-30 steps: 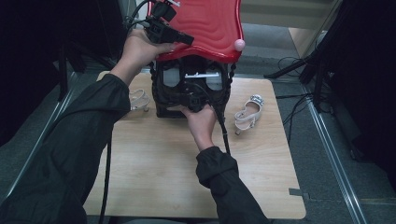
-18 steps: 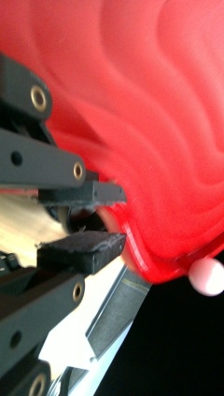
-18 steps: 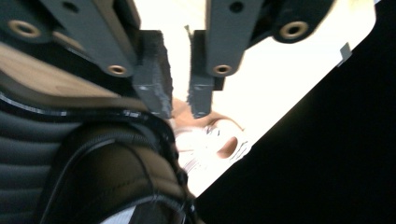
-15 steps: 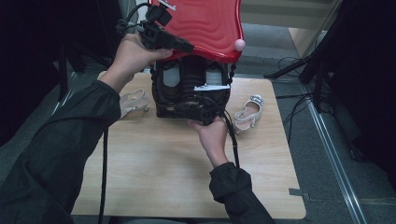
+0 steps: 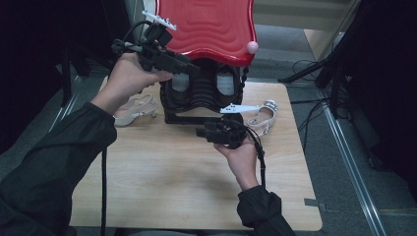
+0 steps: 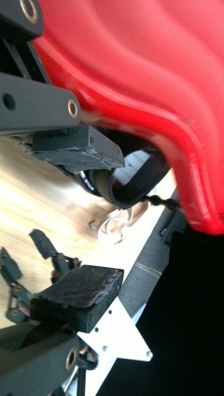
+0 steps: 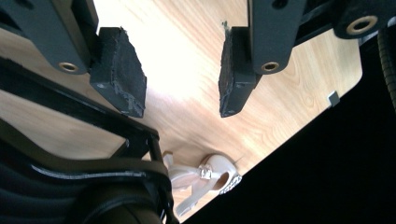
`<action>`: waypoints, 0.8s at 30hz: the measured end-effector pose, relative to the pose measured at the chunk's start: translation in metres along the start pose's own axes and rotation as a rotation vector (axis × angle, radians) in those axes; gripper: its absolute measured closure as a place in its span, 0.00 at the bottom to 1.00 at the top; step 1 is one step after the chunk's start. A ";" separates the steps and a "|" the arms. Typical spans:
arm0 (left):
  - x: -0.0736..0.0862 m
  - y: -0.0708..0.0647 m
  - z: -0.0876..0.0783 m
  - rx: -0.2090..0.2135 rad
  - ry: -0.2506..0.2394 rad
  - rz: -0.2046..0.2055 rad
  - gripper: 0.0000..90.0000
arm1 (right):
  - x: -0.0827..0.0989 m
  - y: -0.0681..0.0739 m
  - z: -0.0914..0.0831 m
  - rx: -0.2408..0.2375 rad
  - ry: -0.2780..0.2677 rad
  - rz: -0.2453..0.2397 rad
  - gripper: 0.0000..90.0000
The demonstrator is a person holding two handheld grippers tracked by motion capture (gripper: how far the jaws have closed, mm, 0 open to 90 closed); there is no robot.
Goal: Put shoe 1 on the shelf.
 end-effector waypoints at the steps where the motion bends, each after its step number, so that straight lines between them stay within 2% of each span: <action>1: 0.004 -0.001 -0.001 -0.001 0.000 -0.002 0.44 | 0.003 0.000 -0.003 -0.001 0.000 -0.003 0.58; 5: 0.021 -0.006 -0.002 0.014 0.005 0.005 0.43 | 0.016 -0.002 -0.015 0.001 -0.013 -0.027 0.57; 6: 0.021 -0.006 -0.002 0.014 0.005 0.005 0.43 | 0.018 -0.003 -0.016 0.004 -0.012 -0.027 0.57; 7: 0.030 -0.010 0.000 0.034 0.008 -0.002 0.42 | 0.020 -0.004 -0.018 0.005 -0.008 -0.026 0.57; 8: 0.030 -0.010 0.000 0.034 0.008 -0.002 0.42 | 0.020 -0.004 -0.018 0.005 -0.008 -0.026 0.57; 9: 0.038 -0.012 0.001 0.037 0.013 -0.001 0.41 | 0.024 -0.006 -0.021 0.009 -0.003 -0.020 0.56; 10: 0.038 -0.012 0.001 0.037 0.013 -0.001 0.41 | 0.024 -0.006 -0.021 0.009 -0.003 -0.020 0.56; 14: 0.058 -0.016 0.005 0.037 0.034 0.006 0.41 | 0.032 -0.008 -0.026 0.015 0.012 -0.014 0.56; 20: 0.080 -0.018 0.007 0.052 0.016 -0.019 0.41 | 0.038 -0.009 -0.033 0.020 0.012 -0.004 0.55; 21: 0.089 -0.018 0.007 0.050 0.014 -0.024 0.41 | 0.040 -0.008 -0.036 0.016 0.008 0.002 0.55; 22: 0.089 -0.018 0.007 0.050 0.014 -0.024 0.41 | 0.040 -0.008 -0.036 0.016 0.008 0.002 0.55; 23: 0.097 -0.018 0.007 0.059 0.011 -0.036 0.41 | 0.042 -0.007 -0.037 0.018 0.013 -0.002 0.54; 24: 0.097 -0.018 0.007 0.059 0.011 -0.036 0.41 | 0.042 -0.007 -0.037 0.018 0.013 -0.002 0.54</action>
Point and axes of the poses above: each handheld gripper's, and its own axes: z roughly forward along the jaws, x roughly out of its underside, y roughly to its left, the point moved 7 cm from there along z, roughly forward along the jaws, and after that the axes turned 1 degree about z, right-handed, at the moved point
